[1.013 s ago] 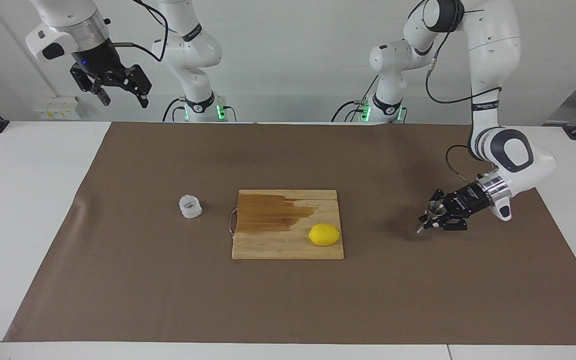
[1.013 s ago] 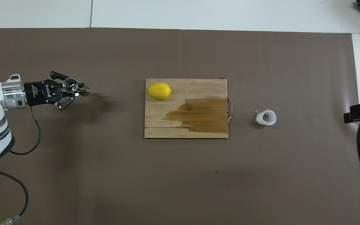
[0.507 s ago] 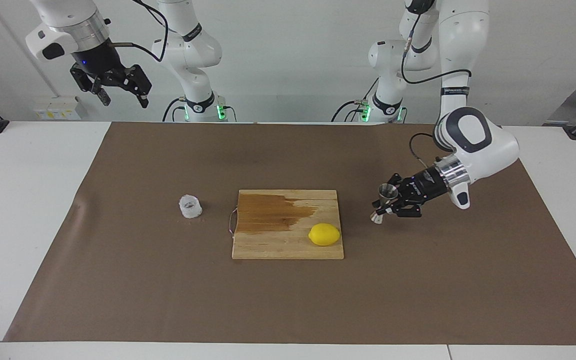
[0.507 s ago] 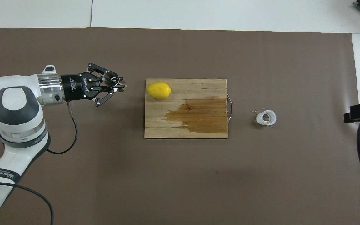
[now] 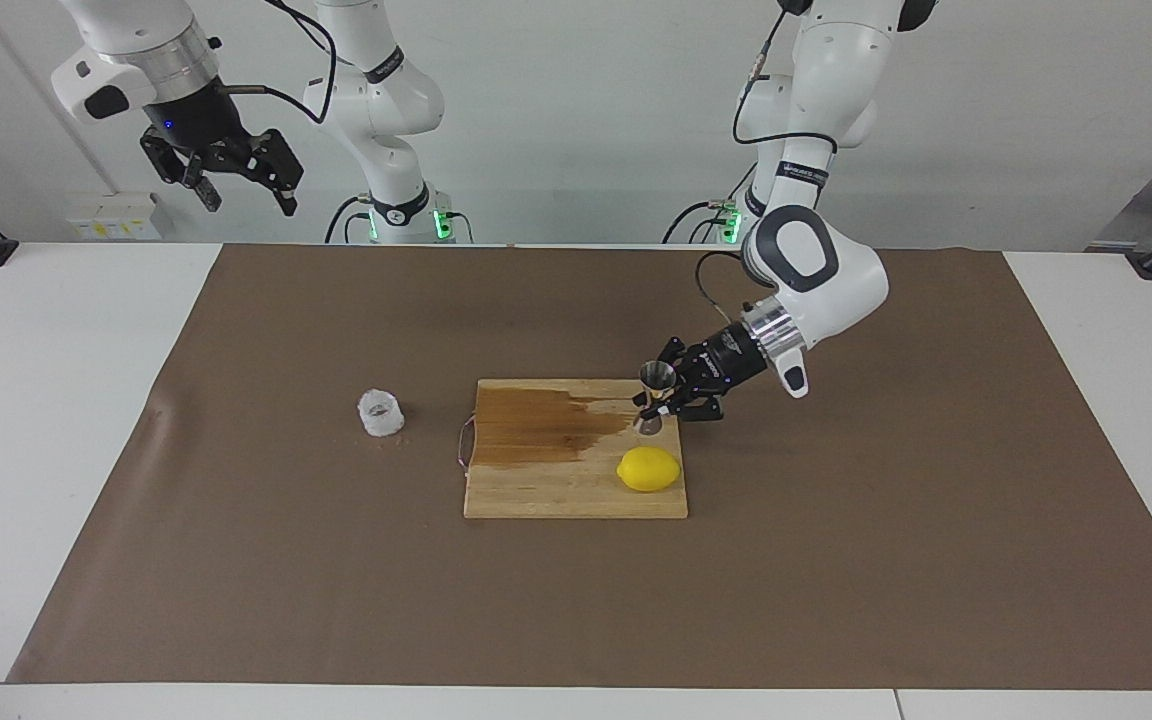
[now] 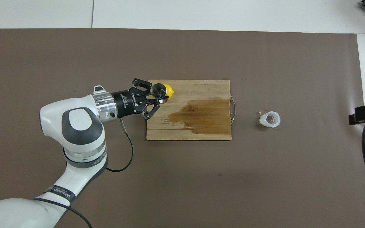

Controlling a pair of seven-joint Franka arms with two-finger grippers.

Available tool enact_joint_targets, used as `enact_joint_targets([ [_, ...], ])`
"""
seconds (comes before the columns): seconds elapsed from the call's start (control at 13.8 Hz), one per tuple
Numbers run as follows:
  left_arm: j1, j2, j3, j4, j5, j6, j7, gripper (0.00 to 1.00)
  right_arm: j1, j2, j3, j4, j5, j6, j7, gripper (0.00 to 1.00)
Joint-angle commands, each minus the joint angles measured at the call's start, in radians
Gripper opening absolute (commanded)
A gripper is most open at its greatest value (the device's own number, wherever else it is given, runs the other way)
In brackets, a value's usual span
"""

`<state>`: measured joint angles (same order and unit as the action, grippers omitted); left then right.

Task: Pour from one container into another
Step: 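Carry the metal cup over the board and set it down upright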

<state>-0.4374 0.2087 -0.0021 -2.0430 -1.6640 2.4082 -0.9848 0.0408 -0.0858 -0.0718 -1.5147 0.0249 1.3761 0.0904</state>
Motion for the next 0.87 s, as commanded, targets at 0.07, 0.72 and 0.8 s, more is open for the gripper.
enact_joint_targets([
  [0.07, -0.081, 0.009, 0.017, -0.023, -0.129, 0.072, 0.0, 0.0, -0.015, -0.015, 0.003, -0.009, 0.023, -0.011, -0.026, 1.0],
  [0.72, -0.162, 0.121, 0.016, 0.001, -0.445, 0.114, 0.258, 0.0, -0.015, -0.015, 0.004, -0.009, 0.023, -0.011, -0.026, 1.0],
  [0.8, -0.182, 0.129, 0.016, 0.006, -0.453, 0.126, 0.258, 0.0, -0.015, -0.015, 0.003, -0.009, 0.023, -0.011, -0.026, 1.0],
])
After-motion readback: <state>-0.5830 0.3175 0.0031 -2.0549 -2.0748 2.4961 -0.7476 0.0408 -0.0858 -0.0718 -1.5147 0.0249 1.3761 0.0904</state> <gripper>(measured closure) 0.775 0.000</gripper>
